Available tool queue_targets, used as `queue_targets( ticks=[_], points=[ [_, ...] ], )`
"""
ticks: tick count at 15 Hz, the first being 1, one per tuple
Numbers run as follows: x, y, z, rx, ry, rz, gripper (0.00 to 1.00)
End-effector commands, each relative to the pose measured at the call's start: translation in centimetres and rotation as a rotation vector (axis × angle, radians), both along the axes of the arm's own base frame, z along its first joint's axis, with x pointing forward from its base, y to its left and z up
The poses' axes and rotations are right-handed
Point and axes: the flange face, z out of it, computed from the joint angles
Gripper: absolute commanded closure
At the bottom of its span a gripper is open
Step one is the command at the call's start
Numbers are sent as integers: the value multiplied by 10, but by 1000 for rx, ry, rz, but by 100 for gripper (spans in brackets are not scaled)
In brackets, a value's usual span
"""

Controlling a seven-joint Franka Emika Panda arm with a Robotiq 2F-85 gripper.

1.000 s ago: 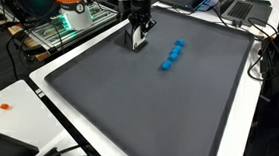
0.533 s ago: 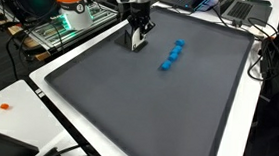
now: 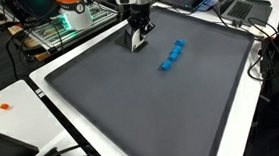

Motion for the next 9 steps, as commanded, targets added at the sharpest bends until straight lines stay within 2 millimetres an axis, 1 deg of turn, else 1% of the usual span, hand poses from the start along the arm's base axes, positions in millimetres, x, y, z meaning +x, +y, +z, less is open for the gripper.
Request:
queue_targets(
  ticks=[1, 5, 9],
  points=[
    [-7, -5, 0, 7, -13, -30, 99],
    [-7, -9, 6, 14, -23, -35, 99],
    [-5, -8, 5, 33, -28, -49, 99]
  ],
)
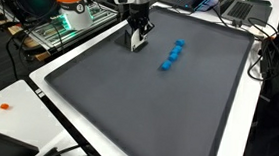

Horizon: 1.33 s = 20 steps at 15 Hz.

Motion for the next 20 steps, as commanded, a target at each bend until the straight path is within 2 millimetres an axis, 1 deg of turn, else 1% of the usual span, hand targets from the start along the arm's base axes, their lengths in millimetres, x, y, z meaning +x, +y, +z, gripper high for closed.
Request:
queue_targets(
  ticks=[1, 7, 13, 16, 20],
  points=[
    [-5, 0, -1, 26, -14, -25, 99],
    [-7, 3, -12, 44, 0, -44, 99],
    [-8, 3, -15, 41, -1, -44, 99],
    [-7, 4, -17, 32, -9, -4, 99],
    [-11, 1, -21, 53, -25, 12, 99]
  ],
)
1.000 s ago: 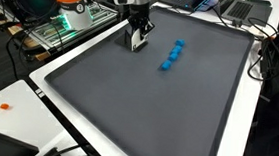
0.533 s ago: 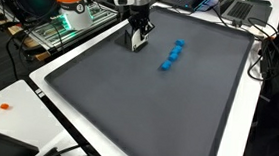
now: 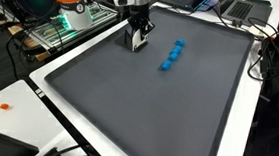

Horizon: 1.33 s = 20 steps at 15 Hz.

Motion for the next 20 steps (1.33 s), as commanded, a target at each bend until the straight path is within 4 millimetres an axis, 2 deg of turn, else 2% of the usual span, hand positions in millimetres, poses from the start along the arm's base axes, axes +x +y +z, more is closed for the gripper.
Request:
queue_targets(
  ticks=[1, 7, 13, 20],
  points=[
    [-10, -3, -16, 19, -11, 12, 99],
    [-15, -10, -21, 58, -5, 7, 99],
    [-14, -4, -21, 31, 6, 86, 99],
    [-14, -5, -17, 7, -9, 87, 99]
  ],
)
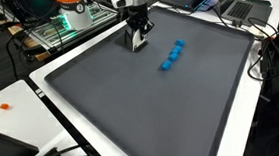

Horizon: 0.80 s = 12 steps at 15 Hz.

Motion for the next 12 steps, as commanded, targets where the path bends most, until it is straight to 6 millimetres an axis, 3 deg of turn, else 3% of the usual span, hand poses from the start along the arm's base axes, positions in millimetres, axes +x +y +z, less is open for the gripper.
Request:
queue_targets(
  ticks=[1, 11, 12],
  points=[
    [-8, 0, -14, -21, 13, 9, 99],
    [-8, 0, -14, -14, 6, -2, 99],
    [-9, 0, -15, -15, 14, 10, 87]
  ],
)
